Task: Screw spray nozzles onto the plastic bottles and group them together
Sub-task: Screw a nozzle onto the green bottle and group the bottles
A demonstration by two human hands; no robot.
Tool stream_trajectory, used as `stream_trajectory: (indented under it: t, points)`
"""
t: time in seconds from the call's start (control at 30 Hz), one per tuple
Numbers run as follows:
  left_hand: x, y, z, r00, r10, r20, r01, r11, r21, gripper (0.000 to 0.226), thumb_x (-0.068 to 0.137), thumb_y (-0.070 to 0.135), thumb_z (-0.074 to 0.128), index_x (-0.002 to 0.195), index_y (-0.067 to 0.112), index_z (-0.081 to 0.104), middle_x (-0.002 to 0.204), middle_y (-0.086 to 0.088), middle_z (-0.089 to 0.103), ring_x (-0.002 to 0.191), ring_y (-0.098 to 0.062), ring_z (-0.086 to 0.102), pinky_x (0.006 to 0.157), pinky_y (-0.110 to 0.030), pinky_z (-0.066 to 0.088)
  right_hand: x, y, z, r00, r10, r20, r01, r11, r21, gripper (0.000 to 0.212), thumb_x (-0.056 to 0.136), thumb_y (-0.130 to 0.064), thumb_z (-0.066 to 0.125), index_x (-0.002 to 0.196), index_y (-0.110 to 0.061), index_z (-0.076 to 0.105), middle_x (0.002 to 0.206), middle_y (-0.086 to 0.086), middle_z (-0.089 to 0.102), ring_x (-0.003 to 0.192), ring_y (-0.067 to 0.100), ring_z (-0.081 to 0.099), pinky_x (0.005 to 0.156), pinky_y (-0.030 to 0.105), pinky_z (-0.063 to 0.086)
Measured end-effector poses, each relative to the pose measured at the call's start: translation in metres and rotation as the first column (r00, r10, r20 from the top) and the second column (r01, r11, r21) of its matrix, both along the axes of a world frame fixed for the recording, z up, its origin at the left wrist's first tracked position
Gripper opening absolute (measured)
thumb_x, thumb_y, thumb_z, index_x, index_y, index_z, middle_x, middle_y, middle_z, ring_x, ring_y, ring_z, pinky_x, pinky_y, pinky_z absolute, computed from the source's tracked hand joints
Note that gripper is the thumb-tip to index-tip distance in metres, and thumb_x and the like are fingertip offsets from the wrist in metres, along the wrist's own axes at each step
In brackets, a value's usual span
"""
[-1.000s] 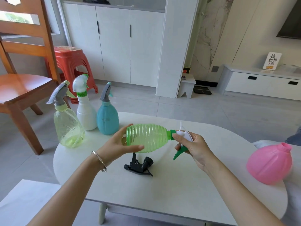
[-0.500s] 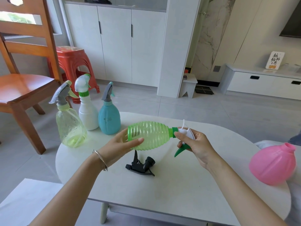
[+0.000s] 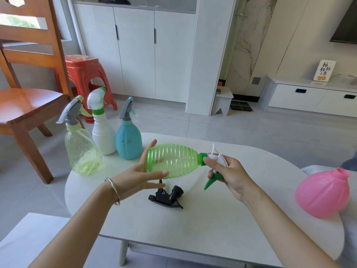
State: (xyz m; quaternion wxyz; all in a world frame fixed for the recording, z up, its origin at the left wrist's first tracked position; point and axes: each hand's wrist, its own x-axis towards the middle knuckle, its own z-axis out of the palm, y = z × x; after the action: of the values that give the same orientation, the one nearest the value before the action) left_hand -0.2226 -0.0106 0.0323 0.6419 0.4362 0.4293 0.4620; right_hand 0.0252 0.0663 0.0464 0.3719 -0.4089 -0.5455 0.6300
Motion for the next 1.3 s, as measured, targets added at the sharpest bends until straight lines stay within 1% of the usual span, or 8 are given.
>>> stream_trajectory:
  t: [0.13, 0.23, 0.37, 0.63, 0.77, 0.9, 1.03, 1.3]
  points:
    - [0.004, 0.002, 0.004, 0.987, 0.123, -0.101, -0.130, 0.990, -0.059, 0.073, 0.062, 0.074, 0.059, 0.128, 0.051, 0.037, 0.152, -0.006, 0.028, 0.131, -0.029, 0.044, 0.087, -0.048, 0.054, -0.006, -0.004, -0.003, 0.999, 0.008, 0.040, -0.010, 0.999, 0.046, 0.036, 0.064, -0.029, 0.079, 0.096, -0.013, 0.070, 0.059, -0.010, 0.065, 0.050, 0.011, 0.059, 0.057, 0.017, 0.051]
    - [0.013, 0.005, 0.001, 0.952, 0.287, -0.108, -0.288, 0.958, 0.006, 0.064, 0.066, 0.063, 0.056, 0.122, 0.036, 0.044, 0.140, -0.012, 0.042, 0.117, -0.022, 0.056, 0.080, -0.047, 0.057, -0.011, -0.004, -0.006, 0.999, -0.007, 0.053, 0.005, 0.999, 0.042, 0.021, 0.071, -0.025, 0.077, 0.089, -0.016, 0.070, 0.054, -0.011, 0.062, 0.048, 0.010, 0.060, 0.056, 0.017, 0.052]
    - [0.003, 0.005, -0.005, 0.967, 0.178, -0.184, -0.173, 0.984, 0.041, 0.124, 0.047, 0.067, 0.079, 0.148, 0.026, 0.018, 0.143, -0.009, 0.046, 0.123, -0.021, 0.054, 0.108, -0.047, 0.039, -0.011, 0.000, -0.004, 0.999, -0.035, 0.026, 0.036, 0.999, -0.036, 0.015, 0.066, -0.032, 0.079, 0.059, -0.023, 0.069, 0.072, -0.002, 0.071, 0.048, 0.010, 0.058, 0.057, 0.019, 0.052]
    - [0.000, -0.003, 0.007, 0.957, 0.071, -0.282, -0.065, 0.997, 0.029, 0.074, 0.064, 0.057, 0.068, 0.121, 0.070, 0.024, 0.156, -0.008, 0.014, 0.123, -0.031, 0.052, 0.076, -0.038, 0.059, -0.006, 0.005, 0.001, 0.999, -0.025, 0.032, 0.026, 1.000, -0.016, 0.016, 0.062, -0.033, 0.080, 0.068, -0.022, 0.070, 0.058, -0.008, 0.062, 0.047, 0.010, 0.057, 0.053, 0.017, 0.050]
    - [0.007, 0.000, 0.010, 0.956, 0.233, -0.180, -0.238, 0.971, -0.005, 0.070, 0.059, 0.076, 0.050, 0.125, 0.054, 0.038, 0.150, 0.004, 0.027, 0.133, -0.030, 0.040, 0.072, -0.038, 0.059, -0.010, 0.003, 0.002, 0.997, 0.039, 0.067, -0.041, 0.999, 0.027, 0.044, 0.054, -0.041, 0.079, 0.090, -0.017, 0.071, 0.053, -0.012, 0.059, 0.049, 0.010, 0.057, 0.055, 0.017, 0.050]
    - [0.004, 0.001, 0.004, 0.948, 0.270, -0.170, -0.270, 0.963, 0.025, 0.100, 0.054, 0.067, 0.071, 0.137, 0.021, 0.040, 0.141, -0.004, 0.048, 0.120, -0.023, 0.057, 0.095, -0.044, 0.051, -0.011, 0.006, 0.000, 0.998, 0.008, 0.069, -0.009, 1.000, 0.023, 0.023, 0.068, -0.032, 0.079, 0.085, -0.018, 0.072, 0.058, -0.012, 0.064, 0.047, 0.009, 0.055, 0.055, 0.018, 0.051]
    - [0.000, -0.003, 0.006, 0.977, 0.169, -0.128, -0.153, 0.980, 0.126, 0.075, 0.061, 0.028, 0.084, 0.128, 0.030, 0.048, 0.132, -0.004, 0.058, 0.114, -0.014, 0.062, 0.093, -0.028, 0.052, -0.008, 0.008, 0.001, 0.999, 0.001, 0.041, -0.001, 1.000, -0.016, 0.022, 0.074, -0.028, 0.075, 0.053, -0.027, 0.070, 0.072, -0.006, 0.072, 0.046, 0.008, 0.054, 0.053, 0.018, 0.050]
    - [0.006, -0.003, 0.010, 0.974, 0.167, -0.156, -0.175, 0.984, -0.042, 0.081, 0.068, 0.071, 0.042, 0.142, 0.047, 0.018, 0.149, 0.009, 0.022, 0.127, -0.032, 0.047, 0.065, -0.035, 0.059, -0.011, 0.004, 0.003, 0.996, 0.032, 0.082, -0.035, 0.999, 0.041, 0.029, 0.068, -0.032, 0.077, 0.092, -0.017, 0.069, 0.054, -0.014, 0.061, 0.048, 0.008, 0.054, 0.057, 0.016, 0.050]
